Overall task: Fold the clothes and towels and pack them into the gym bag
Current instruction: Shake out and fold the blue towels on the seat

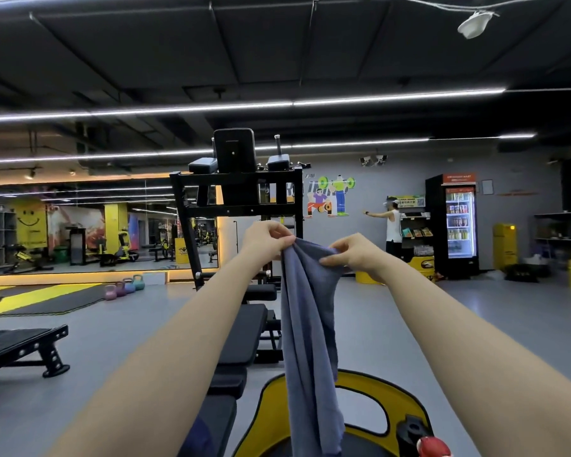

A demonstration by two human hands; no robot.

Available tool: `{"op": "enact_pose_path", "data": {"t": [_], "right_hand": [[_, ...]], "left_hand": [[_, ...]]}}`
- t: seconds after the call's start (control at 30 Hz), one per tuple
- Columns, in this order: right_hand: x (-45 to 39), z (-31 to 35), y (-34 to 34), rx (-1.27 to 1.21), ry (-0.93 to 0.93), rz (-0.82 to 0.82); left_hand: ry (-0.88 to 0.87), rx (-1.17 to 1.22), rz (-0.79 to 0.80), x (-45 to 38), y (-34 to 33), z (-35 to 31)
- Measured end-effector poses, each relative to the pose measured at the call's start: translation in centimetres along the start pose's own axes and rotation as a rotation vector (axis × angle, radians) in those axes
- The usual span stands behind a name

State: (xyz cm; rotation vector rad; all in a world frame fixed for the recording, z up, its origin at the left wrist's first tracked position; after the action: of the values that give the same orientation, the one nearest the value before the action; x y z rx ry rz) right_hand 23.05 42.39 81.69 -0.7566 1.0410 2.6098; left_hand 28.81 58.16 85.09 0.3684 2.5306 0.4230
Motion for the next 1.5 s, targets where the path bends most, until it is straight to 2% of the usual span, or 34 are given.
{"op": "enact_pose_path", "data": {"t": [0.17, 0.27, 0.43, 0.53, 0.67, 0.9, 1.1, 1.27, 1.5], "right_hand": [[0.6, -0.7, 2.3, -0.155, 0.025, -0.244], [0.0, 1.3, 2.7, -0.12, 0.096, -0.311], [-1.1, 5.5, 1.2, 0.214, 0.251, -0.209], [-1.1, 6.5, 1.2, 0.331, 0.284, -0.18], [-0.7, 6.1, 1.2, 0.371, 0.254, -0.121], [0.6, 2.2, 2.6, 0.217, 0.078, -0.171], [2.3, -0.7, 3.7, 0.222, -0.01, -0.203], [3.5, -2.5, 3.5, 0.326, -0.117, -0.099], [4.6, -3.1, 5.3, 0.35, -0.094, -0.23]], "left_hand": [[0.066, -0.031, -0.001, 0.0, 0.3, 1.3], [0.105, -0.042, 0.103, 0.3, -0.9, 2.0], [0.003, -0.027, 0.173, 1.4, -2.3, 0.2], [-0.008, 0.025, 0.175, 1.6, -2.5, -0.4], [-0.032, 0.068, 0.109, 1.2, -2.1, -1.5], [0.015, 0.142, 0.043, 1.0, -1.1, -2.0], [0.05, 0.169, 0.036, 0.9, -0.4, -0.8], [0.049, 0.169, -0.04, 0.9, 0.8, -0.1], [0.027, 0.013, -0.126, 1.1, 3.0, 1.1]]}}
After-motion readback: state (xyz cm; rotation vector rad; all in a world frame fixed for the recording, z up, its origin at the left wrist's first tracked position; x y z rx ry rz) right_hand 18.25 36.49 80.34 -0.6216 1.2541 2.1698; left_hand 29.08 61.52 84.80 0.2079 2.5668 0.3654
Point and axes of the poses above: each hand's wrist, its own x-axis away from the middle knuckle, its own y-axis out of the back of the hand, z = x × y, the point moved 9 cm from there along -x, towards the middle knuckle, and after that the axes turned 13 degrees about y, right-handed, at the moved point
